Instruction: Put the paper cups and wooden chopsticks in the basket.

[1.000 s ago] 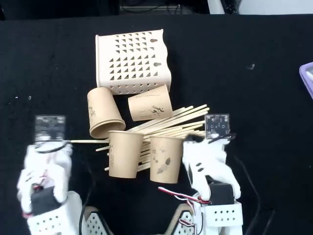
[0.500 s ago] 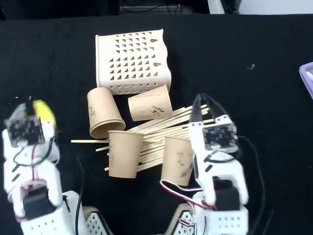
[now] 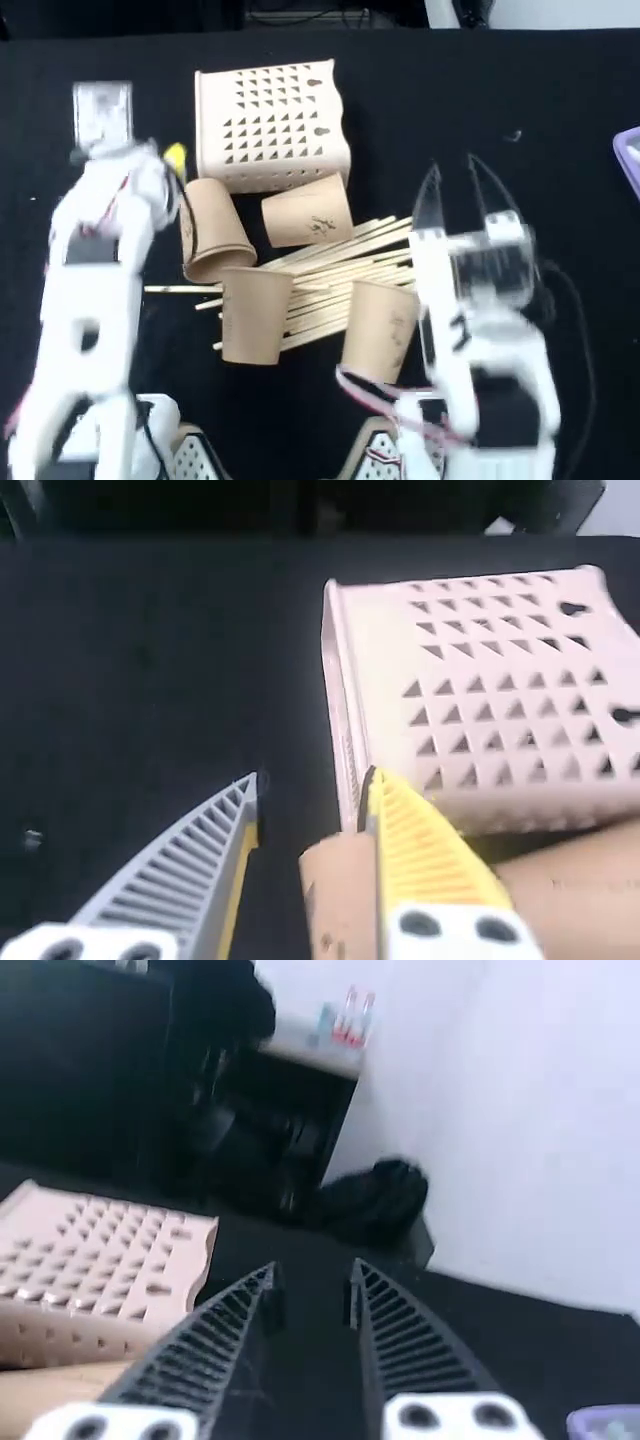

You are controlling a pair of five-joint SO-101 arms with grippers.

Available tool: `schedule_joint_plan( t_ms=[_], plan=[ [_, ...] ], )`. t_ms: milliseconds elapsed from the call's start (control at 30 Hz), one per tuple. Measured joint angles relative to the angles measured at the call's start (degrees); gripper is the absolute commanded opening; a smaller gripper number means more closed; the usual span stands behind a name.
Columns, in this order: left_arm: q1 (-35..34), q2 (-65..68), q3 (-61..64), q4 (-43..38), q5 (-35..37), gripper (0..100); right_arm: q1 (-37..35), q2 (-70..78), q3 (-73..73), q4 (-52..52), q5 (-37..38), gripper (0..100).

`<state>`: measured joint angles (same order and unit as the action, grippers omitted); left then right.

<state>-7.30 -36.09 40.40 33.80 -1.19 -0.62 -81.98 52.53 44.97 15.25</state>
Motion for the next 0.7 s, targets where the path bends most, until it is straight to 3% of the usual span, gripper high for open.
schedule_joint_plan(
  t_ms=[133, 333, 700],
  plan=[
    [0.1, 19.2, -12.4, 0.0, 5.1, 19, -0.7, 17.5, -1.0, -5.4, 0.0, 10.6],
    [0.0, 39.6, -22.8, 0.0, 6.2, 18, -3.1, 37.5, -0.9, -15.6, 0.0, 10.6],
    [-2.2, 43.7, -23.2, 0.0, 6.2, 18, -2.8, 53.1, -0.9, -21.5, -8.8, 10.8]
  ],
)
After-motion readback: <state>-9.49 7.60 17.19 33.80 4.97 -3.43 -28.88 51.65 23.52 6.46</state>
